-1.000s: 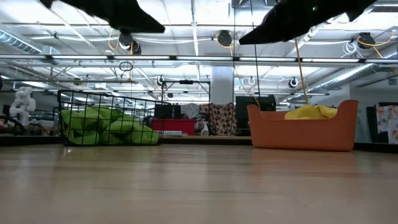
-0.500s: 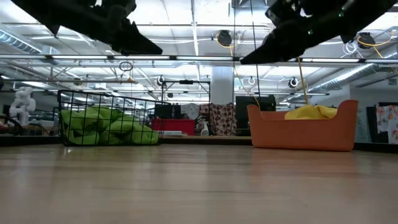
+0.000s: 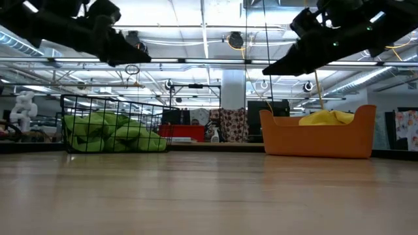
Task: Sort microfiber towel by color & place in baskets
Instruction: Return to Home Position
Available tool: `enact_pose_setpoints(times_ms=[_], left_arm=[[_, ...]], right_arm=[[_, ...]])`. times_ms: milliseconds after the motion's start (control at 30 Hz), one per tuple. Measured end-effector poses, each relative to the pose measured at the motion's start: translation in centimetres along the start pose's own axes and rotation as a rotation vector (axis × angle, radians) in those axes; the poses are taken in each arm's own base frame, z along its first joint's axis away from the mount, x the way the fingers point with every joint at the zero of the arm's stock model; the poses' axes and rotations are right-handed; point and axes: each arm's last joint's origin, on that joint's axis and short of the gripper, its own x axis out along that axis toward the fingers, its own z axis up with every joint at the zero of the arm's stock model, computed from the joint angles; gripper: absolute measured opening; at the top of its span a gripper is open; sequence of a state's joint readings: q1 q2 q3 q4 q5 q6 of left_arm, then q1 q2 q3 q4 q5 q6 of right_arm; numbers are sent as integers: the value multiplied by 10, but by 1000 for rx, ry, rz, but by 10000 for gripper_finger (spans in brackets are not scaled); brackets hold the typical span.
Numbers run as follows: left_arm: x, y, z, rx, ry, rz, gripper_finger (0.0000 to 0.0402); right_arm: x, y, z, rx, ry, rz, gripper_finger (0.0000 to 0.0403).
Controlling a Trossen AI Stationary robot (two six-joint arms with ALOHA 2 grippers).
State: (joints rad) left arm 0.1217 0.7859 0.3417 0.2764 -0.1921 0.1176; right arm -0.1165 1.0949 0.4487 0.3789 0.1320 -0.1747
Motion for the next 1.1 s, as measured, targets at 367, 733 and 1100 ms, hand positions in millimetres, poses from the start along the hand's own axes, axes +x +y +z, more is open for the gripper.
enact_pose_setpoints(times_ms=[367, 733, 1100], left_arm=[[-23, 2, -24, -23, -26, 0, 8], [-32, 1, -49, -44, -53, 4, 8], [-41, -1, -66, -127, -98, 11, 5]], right_arm=[[-44, 0, -33, 133, -96, -17, 4], [-64, 2, -56, 142, -159, -11, 4], [-72, 4, -77, 167, -178, -9, 4]])
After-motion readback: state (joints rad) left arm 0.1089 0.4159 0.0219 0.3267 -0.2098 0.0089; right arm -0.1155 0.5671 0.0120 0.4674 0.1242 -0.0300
